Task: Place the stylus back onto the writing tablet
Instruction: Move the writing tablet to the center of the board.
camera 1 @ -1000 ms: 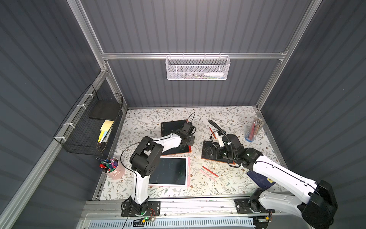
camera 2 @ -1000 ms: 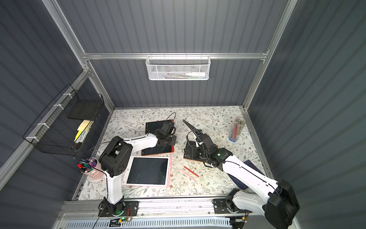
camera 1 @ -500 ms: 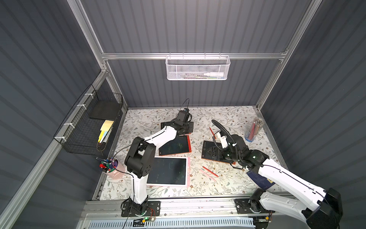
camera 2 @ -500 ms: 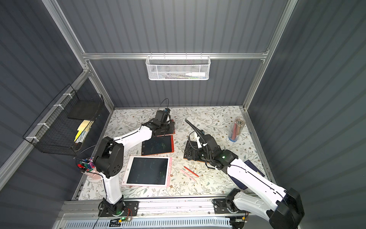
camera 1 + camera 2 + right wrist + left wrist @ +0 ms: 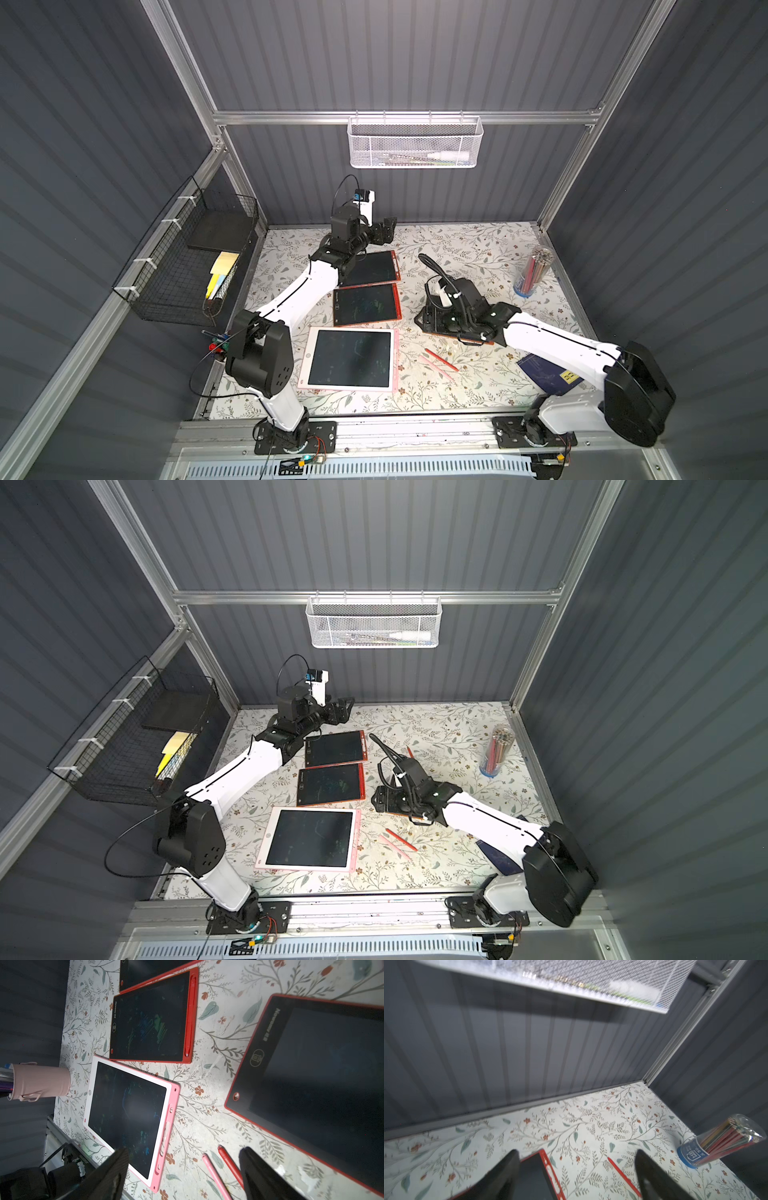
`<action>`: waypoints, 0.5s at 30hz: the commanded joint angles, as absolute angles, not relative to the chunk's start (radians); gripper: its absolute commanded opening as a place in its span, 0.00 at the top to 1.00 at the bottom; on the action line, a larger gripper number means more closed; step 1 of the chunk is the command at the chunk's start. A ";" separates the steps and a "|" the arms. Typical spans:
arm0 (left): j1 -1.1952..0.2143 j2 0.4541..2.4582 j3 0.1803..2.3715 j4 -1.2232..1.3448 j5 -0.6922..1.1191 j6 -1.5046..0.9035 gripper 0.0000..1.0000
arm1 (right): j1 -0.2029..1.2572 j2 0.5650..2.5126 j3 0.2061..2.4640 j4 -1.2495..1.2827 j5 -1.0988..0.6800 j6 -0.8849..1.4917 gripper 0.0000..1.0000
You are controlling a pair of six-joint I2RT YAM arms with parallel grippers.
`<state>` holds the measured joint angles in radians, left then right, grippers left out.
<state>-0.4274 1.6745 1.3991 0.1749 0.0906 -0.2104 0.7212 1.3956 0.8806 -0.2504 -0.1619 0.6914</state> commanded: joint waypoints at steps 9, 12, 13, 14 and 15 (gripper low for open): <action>-0.425 1.502 1.242 0.469 0.136 -0.137 0.01 | 0.728 1.627 1.000 -0.133 -0.166 0.840 0.13; -0.425 1.463 1.223 0.475 0.104 -0.137 0.01 | 0.729 1.705 1.034 -0.105 -0.180 0.872 0.16; -0.425 1.456 1.223 0.464 0.089 -0.134 0.01 | 0.728 1.737 1.046 -0.095 -0.185 0.888 0.17; -0.425 1.445 1.217 0.464 0.076 -0.133 0.01 | 0.727 1.763 1.056 -0.084 -0.188 0.898 0.18; -0.425 1.438 1.212 0.466 0.069 -0.133 0.01 | 0.729 1.783 1.063 -0.071 -0.186 0.907 0.18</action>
